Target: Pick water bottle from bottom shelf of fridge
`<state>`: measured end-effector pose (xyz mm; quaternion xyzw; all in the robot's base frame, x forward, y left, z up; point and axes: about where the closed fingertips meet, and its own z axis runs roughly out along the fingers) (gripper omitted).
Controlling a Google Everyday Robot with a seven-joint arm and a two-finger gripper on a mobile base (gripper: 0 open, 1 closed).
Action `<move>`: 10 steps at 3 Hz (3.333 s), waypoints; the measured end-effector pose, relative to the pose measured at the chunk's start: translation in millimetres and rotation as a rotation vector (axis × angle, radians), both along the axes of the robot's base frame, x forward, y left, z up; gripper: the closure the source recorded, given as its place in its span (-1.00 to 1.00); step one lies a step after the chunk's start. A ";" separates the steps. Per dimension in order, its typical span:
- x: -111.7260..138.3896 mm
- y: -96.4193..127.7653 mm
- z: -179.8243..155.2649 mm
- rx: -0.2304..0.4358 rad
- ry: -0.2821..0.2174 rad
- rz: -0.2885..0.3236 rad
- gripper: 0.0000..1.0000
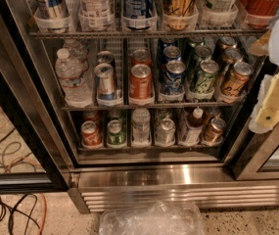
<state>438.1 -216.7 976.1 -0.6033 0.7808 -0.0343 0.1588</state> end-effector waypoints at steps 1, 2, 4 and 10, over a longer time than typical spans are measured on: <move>0.0 0.0 0.0 0.000 0.000 0.000 -1.00; 2.8 0.6 -7.5 0.005 -0.019 -0.013 -1.00; 10.4 1.0 -70.4 0.035 -0.092 -0.046 -1.00; 55.8 140.2 -259.8 0.466 -0.183 -0.063 -1.00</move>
Offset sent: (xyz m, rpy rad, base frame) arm 0.0064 -0.0005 -0.0234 0.0131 -0.0297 -0.0343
